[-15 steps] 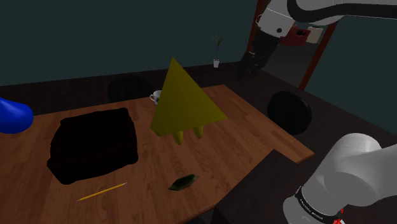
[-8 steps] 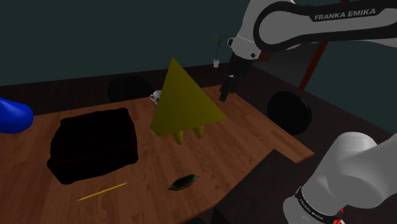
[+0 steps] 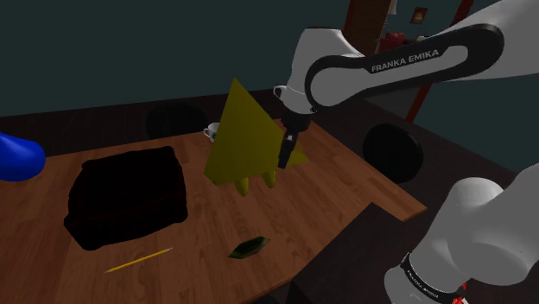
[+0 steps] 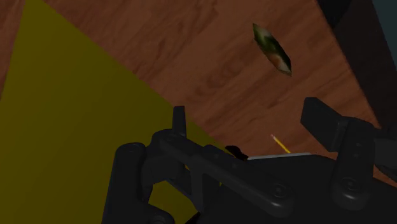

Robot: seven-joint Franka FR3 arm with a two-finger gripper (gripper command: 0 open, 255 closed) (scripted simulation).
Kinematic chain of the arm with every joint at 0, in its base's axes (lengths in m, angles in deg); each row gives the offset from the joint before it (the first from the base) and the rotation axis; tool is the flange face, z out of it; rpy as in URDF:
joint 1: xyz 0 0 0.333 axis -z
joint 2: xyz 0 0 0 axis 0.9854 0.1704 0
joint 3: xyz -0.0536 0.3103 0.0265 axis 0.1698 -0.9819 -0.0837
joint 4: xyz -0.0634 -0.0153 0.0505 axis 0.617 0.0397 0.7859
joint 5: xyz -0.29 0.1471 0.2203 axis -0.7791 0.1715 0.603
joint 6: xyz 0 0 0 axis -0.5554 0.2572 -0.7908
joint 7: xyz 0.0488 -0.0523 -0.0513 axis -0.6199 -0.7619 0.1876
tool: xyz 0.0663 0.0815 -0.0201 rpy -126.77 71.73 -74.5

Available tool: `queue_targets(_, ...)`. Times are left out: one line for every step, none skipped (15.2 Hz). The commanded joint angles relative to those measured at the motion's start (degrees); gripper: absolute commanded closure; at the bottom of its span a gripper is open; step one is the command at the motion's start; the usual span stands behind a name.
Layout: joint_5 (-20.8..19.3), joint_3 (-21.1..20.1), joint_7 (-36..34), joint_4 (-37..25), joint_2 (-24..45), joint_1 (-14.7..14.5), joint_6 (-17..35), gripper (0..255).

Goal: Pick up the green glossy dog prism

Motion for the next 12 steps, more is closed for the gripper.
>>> queue_targets(0.0,-0.7,2.6,0.3,3.1,-1.3,2.6,0)
queue_targets(-0.1,-1.1,3.8,0.5,4.6,-1.9,3.8,0)
queue_targets(-0.2,-1.5,4.9,0.6,6.1,-2.5,4.9,0)
queue_targets(-0.3,-1.9,6.1,0.7,7.5,-3.1,6.0,0)
queue_targets(-0.4,-2.3,7.2,0.7,9.0,-3.7,7.2,0)
queue_targets(-0.6,-2.7,8.3,0.8,10.5,-4.2,8.3,0)
queue_targets(-0.8,-3.1,9.3,0.8,12.0,-4.8,9.4,0)
queue_targets(-1.1,-3.6,10.4,0.9,13.5,-5.3,10.5,0)
queue_targets(-1.4,-4.0,11.4,0.9,15.1,-5.8,11.6,0)
queue_targets(-1.7,-4.5,12.4,0.9,16.6,-6.2,12.7,0)
queue_targets(-2.1,-4.9,13.3,0.9,18.1,-6.7,13.8,0)
queue_targets(-2.6,-5.4,14.2,0.9,19.7,-7.2,14.9,0)
